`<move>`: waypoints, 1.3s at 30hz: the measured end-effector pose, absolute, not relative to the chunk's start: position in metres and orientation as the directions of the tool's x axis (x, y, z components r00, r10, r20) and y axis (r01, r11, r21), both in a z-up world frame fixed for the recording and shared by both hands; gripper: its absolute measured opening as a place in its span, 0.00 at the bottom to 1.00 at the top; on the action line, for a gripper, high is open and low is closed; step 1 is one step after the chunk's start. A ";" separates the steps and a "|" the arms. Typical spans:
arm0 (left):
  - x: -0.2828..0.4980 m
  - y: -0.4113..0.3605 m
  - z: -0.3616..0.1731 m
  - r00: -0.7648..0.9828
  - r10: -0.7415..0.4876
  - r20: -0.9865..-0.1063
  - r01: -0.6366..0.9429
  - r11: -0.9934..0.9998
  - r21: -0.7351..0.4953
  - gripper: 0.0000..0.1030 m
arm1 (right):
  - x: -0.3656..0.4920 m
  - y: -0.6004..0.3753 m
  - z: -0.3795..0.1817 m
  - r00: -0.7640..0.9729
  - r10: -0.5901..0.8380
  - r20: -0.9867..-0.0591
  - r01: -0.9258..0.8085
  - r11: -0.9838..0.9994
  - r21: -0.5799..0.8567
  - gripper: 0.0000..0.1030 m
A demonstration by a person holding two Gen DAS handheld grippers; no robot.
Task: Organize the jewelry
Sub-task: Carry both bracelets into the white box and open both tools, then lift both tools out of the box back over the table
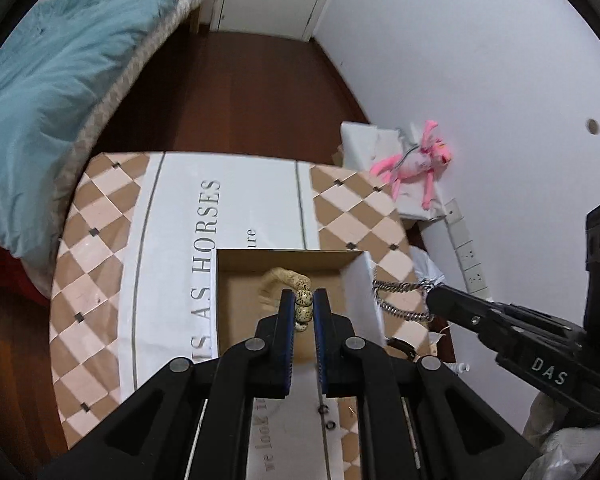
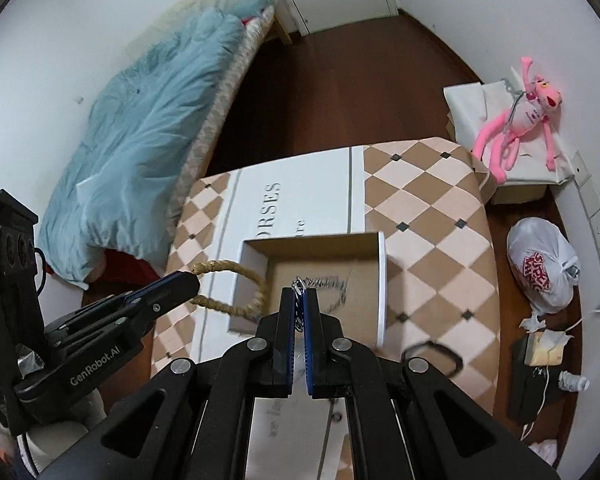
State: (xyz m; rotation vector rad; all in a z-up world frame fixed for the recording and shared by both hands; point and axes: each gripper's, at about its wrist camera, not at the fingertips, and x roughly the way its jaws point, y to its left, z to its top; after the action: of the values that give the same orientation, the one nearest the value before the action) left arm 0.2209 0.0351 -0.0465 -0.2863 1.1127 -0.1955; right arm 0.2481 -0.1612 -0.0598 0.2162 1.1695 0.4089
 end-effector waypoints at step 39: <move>0.204 0.043 -0.107 0.427 0.106 -0.898 -0.154 0.987 0.044 0.99 | 0.245 -0.157 -0.146 0.311 0.035 -0.950 -0.148 0.989 -0.013 0.95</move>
State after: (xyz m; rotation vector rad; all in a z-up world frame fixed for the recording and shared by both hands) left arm 0.2039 0.0434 -0.1069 -0.0473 1.1184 0.1627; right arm 0.2449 -0.1570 -0.1464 -0.1040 1.2489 0.1209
